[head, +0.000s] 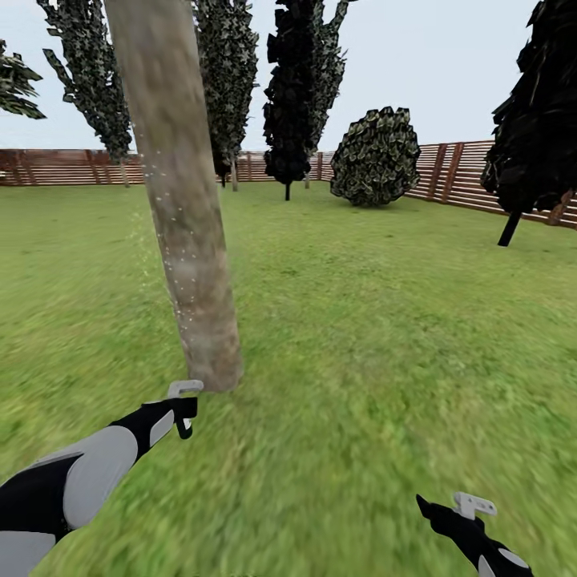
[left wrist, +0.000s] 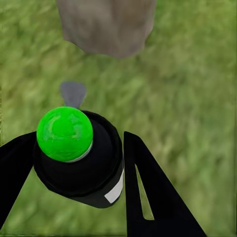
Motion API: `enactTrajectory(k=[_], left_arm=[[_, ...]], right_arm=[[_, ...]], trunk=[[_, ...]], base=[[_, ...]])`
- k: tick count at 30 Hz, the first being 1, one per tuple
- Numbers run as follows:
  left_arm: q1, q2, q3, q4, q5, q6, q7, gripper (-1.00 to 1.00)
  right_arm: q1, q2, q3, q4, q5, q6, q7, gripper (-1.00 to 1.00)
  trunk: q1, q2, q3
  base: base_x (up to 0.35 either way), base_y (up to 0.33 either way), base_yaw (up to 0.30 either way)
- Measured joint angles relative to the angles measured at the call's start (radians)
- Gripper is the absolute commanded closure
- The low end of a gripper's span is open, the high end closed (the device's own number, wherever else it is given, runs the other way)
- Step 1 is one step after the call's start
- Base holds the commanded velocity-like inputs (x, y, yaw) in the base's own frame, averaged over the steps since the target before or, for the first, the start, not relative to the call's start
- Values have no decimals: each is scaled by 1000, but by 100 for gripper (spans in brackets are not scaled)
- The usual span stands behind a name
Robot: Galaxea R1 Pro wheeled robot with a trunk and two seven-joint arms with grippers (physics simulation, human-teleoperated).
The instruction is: In the garden, pick up the pesticide atomizer on the floor and spray pesticide onto both trees until each tree trunk is fully covered.
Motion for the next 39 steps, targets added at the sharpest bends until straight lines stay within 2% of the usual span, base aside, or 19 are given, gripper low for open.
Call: enactTrajectory(k=[9,22,26,31,39], left_arm=[[0,0,0,0,0,0,0,100],[0,0,0,0,0,0,0,100],[0,-5,0,0,0,0,0,100],[0,-28,0,0,0,0,0,100],[0,-29,1,0,0,0,0,100]], right_arm=[[0,0,0,0,0,0,0,-100],[0,0,0,1,0,-1,0,-100],[0,0,0,0,0,-1,0,-100],[0,-1,0,0,1,-2,-1,-100],[0,-1,1,-1,2,-1,0,-100]], trunk=[[0,0,0],[0,0,0],[0,0,0],[0,0,0],[0,0,0]], base=[[9,-307,271],[163,-278,266],[84,-276,71],[9,-294,8],[-75,-180,0]])
